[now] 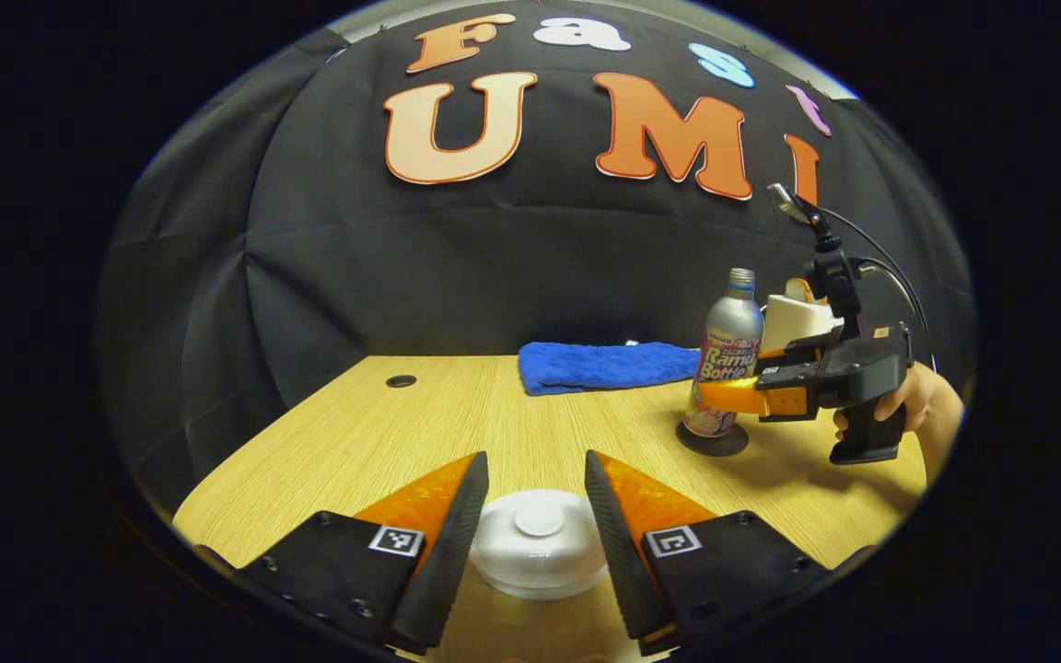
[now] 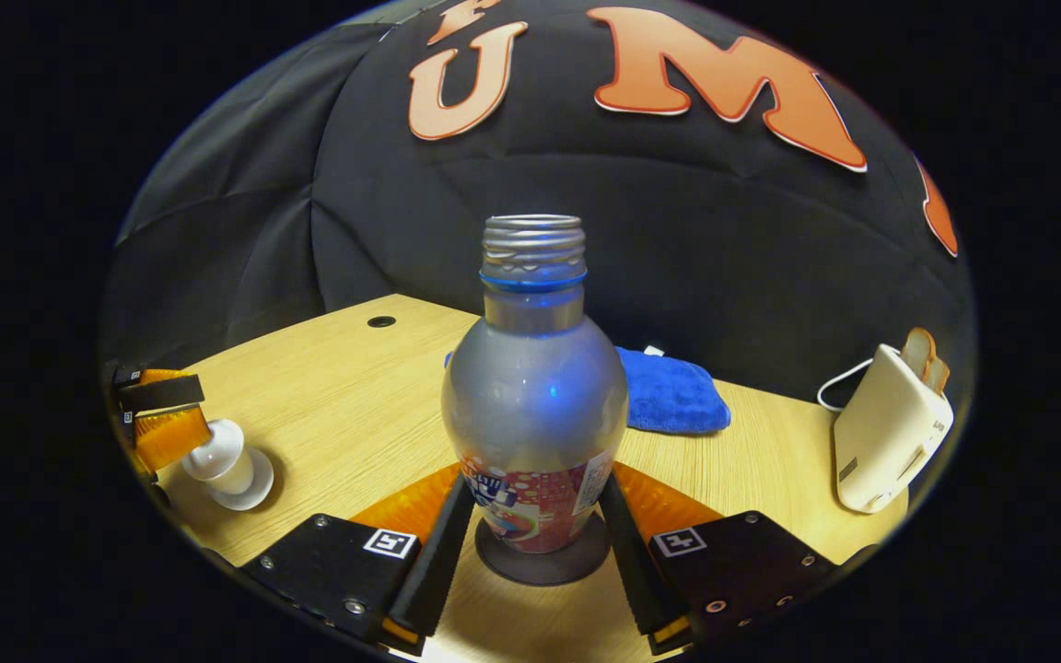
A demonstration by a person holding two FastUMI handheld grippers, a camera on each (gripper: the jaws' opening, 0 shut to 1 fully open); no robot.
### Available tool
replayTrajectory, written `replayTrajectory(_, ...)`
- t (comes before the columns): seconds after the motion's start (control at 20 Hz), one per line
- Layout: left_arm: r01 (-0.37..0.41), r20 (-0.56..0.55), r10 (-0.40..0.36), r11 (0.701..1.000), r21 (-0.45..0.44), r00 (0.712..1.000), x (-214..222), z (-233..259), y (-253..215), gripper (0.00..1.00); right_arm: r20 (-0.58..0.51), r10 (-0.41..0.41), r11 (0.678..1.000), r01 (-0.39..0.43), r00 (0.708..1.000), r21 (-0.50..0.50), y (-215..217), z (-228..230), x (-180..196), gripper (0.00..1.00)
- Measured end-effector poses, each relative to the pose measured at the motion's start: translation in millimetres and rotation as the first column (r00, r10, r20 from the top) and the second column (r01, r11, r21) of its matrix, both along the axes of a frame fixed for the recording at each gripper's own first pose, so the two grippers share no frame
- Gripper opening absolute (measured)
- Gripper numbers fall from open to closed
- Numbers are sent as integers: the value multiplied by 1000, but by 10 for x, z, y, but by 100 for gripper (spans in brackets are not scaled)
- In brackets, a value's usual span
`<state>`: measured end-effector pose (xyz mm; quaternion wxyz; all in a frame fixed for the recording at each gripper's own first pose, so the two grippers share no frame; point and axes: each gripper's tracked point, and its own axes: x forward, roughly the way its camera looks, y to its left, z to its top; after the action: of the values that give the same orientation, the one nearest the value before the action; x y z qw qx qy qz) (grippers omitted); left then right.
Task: Open the teacup lid with one hand, grasp the water bottle and pour water into the teacup with the other hand; after pouring, place the water bottle on the coaster and then close the teacup lid.
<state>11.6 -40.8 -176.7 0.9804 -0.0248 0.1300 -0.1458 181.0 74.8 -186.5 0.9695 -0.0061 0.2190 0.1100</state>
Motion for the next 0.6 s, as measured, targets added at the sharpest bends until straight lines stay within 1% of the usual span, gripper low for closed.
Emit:
replayTrajectory(0.05,0,6,0,1000,-1,1000,1,17,-5,73,-16,-3,1000,4,1000,28,-2,-46,5,78)
replayTrajectory(0.1,2,9,-2,1000,-4,1000,-5,25,-13,70,-42,-4,998,7,999,64,10,-121,-6,78)
replayTrajectory(0.15,2,7,-2,1000,-6,1000,-19,11,-32,73,-53,-9,996,14,999,89,8,-155,-9,78)
replayTrajectory(0.2,0,4,0,1000,-7,1000,-25,7,-27,76,-45,-21,994,26,999,110,-10,-116,12,75)
replayTrajectory(0.25,-5,1,5,1000,-4,1000,-20,4,-19,80,-51,-23,992,29,998,121,-5,-125,15,78)
replayTrajectory(0.3,-10,-3,10,1000,-1,1000,-27,7,-11,80,-57,-30,992,37,998,117,-35,-126,-10,78)
replayTrajectory(0.35,-14,-2,14,1000,0,1000,-26,7,-2,84,-60,-36,994,42,998,105,-53,-135,-7,78)
replayTrajectory(0.4,-16,1,16,1000,-2,1000,-27,21,5,80,-63,-35,994,41,997,99,-54,-143,-8,78)
replayTrajectory(0.6,-37,16,37,999,-4,999,-45,106,20,80,-64,-30,998,34,998,56,-44,-145,-30,78)
